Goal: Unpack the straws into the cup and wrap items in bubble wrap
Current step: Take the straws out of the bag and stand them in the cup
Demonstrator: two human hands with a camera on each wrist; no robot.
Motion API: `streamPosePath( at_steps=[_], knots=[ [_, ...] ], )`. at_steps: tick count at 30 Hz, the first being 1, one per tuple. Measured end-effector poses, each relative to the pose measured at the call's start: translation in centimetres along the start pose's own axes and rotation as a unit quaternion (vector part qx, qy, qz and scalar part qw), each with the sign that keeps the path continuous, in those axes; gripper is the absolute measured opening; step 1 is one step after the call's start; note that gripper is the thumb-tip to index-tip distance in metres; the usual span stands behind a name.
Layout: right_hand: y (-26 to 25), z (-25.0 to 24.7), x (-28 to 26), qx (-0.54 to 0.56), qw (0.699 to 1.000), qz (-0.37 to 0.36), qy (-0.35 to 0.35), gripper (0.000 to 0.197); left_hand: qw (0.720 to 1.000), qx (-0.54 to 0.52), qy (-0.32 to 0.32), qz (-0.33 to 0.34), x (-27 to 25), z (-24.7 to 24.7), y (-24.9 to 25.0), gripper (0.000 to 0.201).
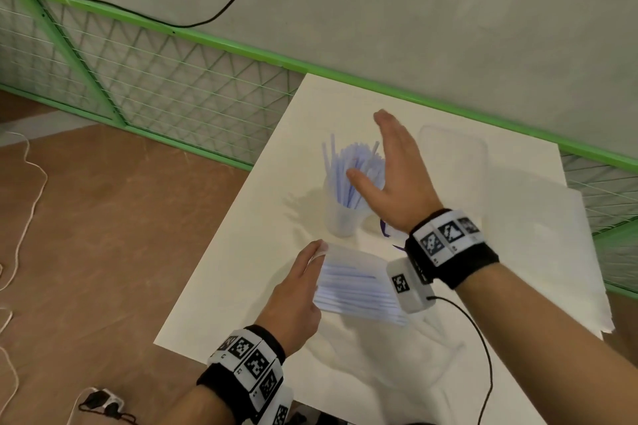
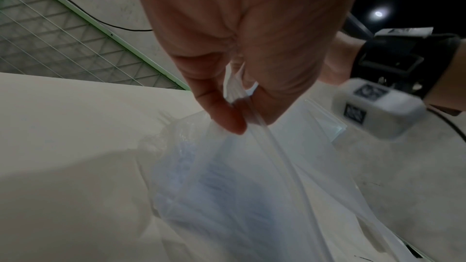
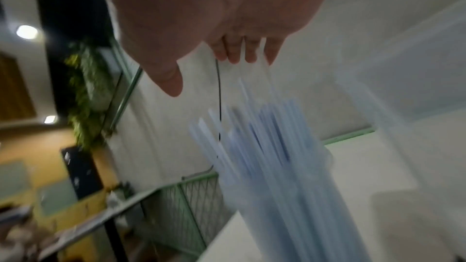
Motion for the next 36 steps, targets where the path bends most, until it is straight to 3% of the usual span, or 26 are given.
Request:
streamPosePath(
  at_steps=[5, 10, 15, 19, 22, 26, 28, 33, 36],
  knots=[
    [0.0, 2.3, -1.7, -0.127, 0.988, -0.046, -0.079, 0.077, 1.0, 0.005, -0.001, 0.008, 0.0, 0.0, 0.2, 0.086],
    [0.1, 1.4, -0.2, -0.069, 0.997, -0.027, 0.002, 0.063, 1.0, -0.002, -0.004, 0.006, -0.2, 0.0, 0.3, 0.087],
    [0.9, 3.2, -1.4, -0.197, 0.972, -0.021, -0.125, 0.067, 1.0, -0.001, -0.003, 0.007, -0.4, 0.0, 0.2, 0.089],
    [-0.1, 2.8, -1.0, -0.09, 0.995, -0.014, -0.039, 0.07, 1.0, -0.002, -0.005, -0.001, -0.5, 0.0, 0.1, 0.09],
    [-1.8, 2.5, 0.1, -0.076, 0.995, -0.059, 0.002, 0.073, 1.0, -0.002, -0.007, -0.003, -0.5, 0.0, 0.1, 0.09],
    [-1.8, 3.8, 0.1, -0.178, 0.976, -0.075, -0.101, 0.069, 1.0, 0.003, 0.0, 0.004, -0.5, -0.1, 0.3, 0.089],
    [-1.0, 4.5, -0.7, -0.206, 0.968, -0.073, -0.12, 0.064, 1.0, 0.005, 0.002, 0.004, -0.7, -0.2, 0.2, 0.09],
    [-1.9, 3.3, 0.2, -0.089, 0.992, -0.077, 0.035, 0.05, 1.0, 0.001, -0.002, -0.004, -0.9, -0.1, 0.1, 0.091],
    [-3.0, 3.0, 1.3, -0.087, 0.992, -0.085, 0.025, 0.064, 1.0, 0.002, -0.006, 0.001, -0.8, 0.0, 0.3, 0.091]
  ],
)
Point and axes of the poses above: each hand's wrist, its own x-axis towards the middle knuckle, its own z-axis out of the palm, y = z × x, the point moved 1 cm from there along x, towards the middle knuckle, and after that the axes turned 4 degrees about -x, right-handed, at the moved point
